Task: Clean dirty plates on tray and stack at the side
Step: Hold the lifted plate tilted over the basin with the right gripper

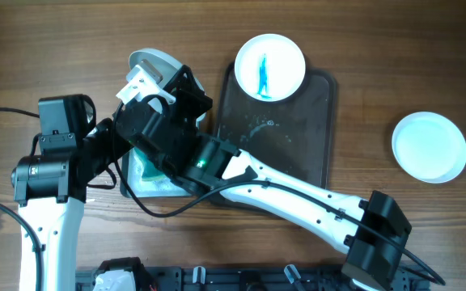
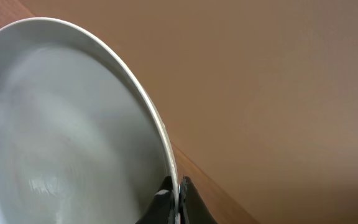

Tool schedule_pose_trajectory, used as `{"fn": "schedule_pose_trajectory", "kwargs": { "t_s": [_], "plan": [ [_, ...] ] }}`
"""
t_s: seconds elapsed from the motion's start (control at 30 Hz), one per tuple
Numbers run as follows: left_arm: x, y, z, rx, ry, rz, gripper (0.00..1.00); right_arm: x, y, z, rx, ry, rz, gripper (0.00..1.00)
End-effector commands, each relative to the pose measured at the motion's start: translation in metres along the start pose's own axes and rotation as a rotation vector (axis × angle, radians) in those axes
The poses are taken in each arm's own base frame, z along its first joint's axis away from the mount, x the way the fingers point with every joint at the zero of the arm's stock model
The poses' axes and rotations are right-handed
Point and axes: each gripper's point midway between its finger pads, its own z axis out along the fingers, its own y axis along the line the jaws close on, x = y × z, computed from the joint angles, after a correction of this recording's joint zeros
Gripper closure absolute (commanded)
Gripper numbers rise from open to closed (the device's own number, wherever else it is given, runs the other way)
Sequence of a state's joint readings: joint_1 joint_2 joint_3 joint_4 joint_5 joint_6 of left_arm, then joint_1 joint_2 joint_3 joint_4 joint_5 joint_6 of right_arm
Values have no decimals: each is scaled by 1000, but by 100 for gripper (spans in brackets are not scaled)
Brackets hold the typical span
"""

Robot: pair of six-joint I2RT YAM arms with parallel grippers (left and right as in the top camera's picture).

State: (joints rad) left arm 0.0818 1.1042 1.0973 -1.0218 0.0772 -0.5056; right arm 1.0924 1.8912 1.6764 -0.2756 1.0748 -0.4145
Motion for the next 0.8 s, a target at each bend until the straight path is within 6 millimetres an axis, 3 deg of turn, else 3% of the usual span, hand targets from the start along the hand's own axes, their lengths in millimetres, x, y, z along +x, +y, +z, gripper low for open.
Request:
{"fn": "schedule_pose_trajectory", "kwargs": {
  "t_s": [0.0,0.4,0.43,0.5,0.53,0.6,0.67,0.7,0.77],
  "plan": [
    [-5,-3,-5,15,-14,1,0,-7,-11,-4,26,-6,21,96],
    [-5,-3,-5,16,-15,1,0,0,-17,1,50,20,24,96],
    [-5,-3,-5,16,-15,1,0,1,-16,4,42,21,91,96],
    [-5,-3,-5,16,-15,1,0,4,-2,4,-35,18,29,96],
    [-5,-3,-5,16,-15,1,0,7,-6,5,-9,32,13,96],
    [-5,-3,-5,16,-15,1,0,9,-12,9,15,40,129,96],
    [-5,-3,-5,16,-15,1,0,6,16,6,-142,14,77,96],
    [-5,-3,-5,15,-15,1,0,7,20,4,-162,12,15,96],
    [-5,-3,-5,16,-15,1,0,15,-9,11,8,58,91,96]
  ]
}}
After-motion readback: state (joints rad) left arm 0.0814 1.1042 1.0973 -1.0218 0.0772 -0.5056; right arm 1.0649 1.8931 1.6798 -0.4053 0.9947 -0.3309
